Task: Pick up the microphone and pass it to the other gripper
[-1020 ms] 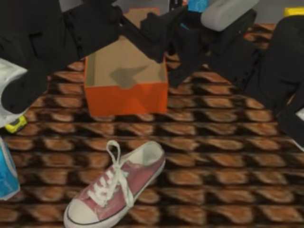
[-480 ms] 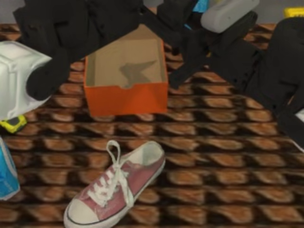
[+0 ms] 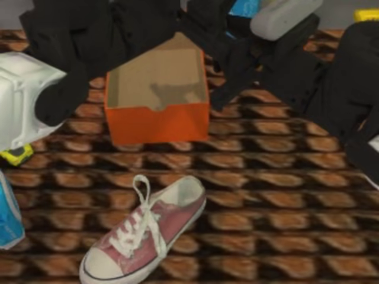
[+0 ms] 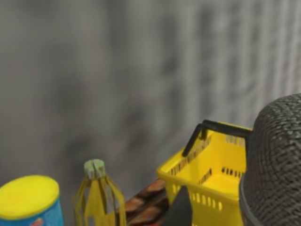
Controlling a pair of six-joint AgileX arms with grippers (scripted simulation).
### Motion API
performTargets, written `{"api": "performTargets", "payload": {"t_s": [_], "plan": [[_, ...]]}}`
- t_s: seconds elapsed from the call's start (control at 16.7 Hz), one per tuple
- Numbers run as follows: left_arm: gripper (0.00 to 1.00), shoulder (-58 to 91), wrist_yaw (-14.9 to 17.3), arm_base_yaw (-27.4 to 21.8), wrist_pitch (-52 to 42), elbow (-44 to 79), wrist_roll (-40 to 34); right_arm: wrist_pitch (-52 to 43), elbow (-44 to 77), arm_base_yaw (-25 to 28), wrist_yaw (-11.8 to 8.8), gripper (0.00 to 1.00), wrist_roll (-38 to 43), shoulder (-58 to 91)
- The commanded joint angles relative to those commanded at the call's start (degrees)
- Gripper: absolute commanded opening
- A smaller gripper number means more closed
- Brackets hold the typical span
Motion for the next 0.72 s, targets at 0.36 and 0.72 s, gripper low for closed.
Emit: {"api": "performTargets", "payload": {"t_s": [0.36,0.72], "plan": [[0.0,0.0,0.0,0.0,0.0,0.0,0.0,0.0,0.0,0.0,0.0,0.0,0.0,0.0],[0.0,0.0,0.0,0.0,0.0,0.0,0.0,0.0,0.0,0.0,0.0,0.0,0.0,0.0]]}}
